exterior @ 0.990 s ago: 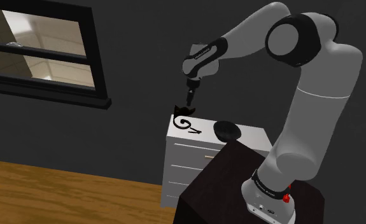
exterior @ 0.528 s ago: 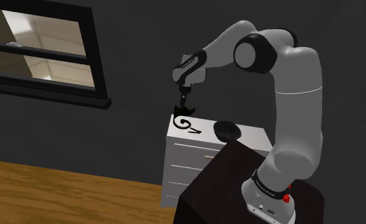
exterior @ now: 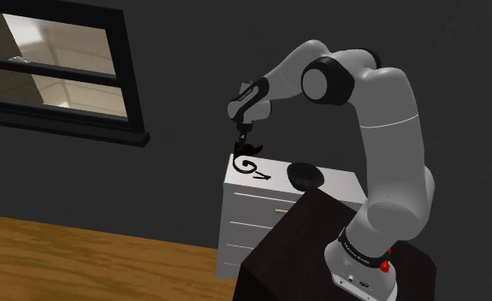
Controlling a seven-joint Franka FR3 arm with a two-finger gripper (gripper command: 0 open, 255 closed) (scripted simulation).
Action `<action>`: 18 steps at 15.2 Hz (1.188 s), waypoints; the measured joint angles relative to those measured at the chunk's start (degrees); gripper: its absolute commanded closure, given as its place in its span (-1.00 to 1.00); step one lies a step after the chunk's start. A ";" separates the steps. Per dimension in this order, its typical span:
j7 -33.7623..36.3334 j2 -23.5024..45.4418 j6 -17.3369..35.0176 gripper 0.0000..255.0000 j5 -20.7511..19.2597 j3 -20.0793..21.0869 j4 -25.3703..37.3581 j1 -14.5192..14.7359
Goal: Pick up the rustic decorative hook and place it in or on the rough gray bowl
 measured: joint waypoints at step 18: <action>-0.31 0.91 0.95 1.00 0.32 0.25 -0.03 -0.26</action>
